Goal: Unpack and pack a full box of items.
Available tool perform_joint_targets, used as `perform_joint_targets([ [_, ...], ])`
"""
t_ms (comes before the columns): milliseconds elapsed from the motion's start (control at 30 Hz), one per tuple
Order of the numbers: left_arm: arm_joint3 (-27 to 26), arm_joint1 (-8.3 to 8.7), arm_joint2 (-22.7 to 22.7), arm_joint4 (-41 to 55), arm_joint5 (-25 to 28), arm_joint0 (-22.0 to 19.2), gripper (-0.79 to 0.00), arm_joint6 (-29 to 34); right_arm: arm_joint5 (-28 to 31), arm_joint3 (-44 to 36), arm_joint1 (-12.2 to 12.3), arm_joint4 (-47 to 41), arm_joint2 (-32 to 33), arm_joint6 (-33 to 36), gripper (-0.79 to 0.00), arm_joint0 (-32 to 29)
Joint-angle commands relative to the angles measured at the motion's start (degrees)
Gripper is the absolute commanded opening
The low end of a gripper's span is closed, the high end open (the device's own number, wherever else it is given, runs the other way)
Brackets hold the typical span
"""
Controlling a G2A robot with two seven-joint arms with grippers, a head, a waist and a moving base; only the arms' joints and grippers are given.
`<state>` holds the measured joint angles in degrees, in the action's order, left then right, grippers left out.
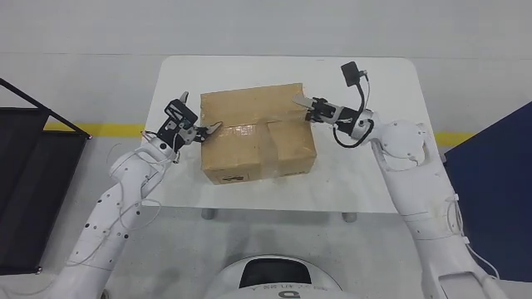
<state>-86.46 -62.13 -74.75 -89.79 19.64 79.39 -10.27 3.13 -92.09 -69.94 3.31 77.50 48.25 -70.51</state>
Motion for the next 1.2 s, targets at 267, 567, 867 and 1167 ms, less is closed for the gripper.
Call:
perform_joint_targets([
  [267,-0.02,-0.17,0.06,0.17,-0.12,-0.55,0.0,0.37,-0.69,4.06,0.03,-3.03,-1.71,0.96,0.0,2.03],
  [567,-0.06,-0.23,-0.05,-0.23,0.12,-0.7,0.0,0.58,-0.44,11.26,-0.26,-8.97,-3.37,2.8,0.0,5.01],
  [867,-1.15,-0.21,-0.8,0.08,-0.1,-0.93,0.0,1.35,0.06,12.91,-0.16,-11.48,-4.0,3.46,0.0,5.55],
  [1167,-4.9,-0.26,-0.15,-0.54,-0.11,-0.11,0.0,0.71,-0.67,13.25,-0.16,-11.99,-4.33,3.93,0.0,5.85],
])
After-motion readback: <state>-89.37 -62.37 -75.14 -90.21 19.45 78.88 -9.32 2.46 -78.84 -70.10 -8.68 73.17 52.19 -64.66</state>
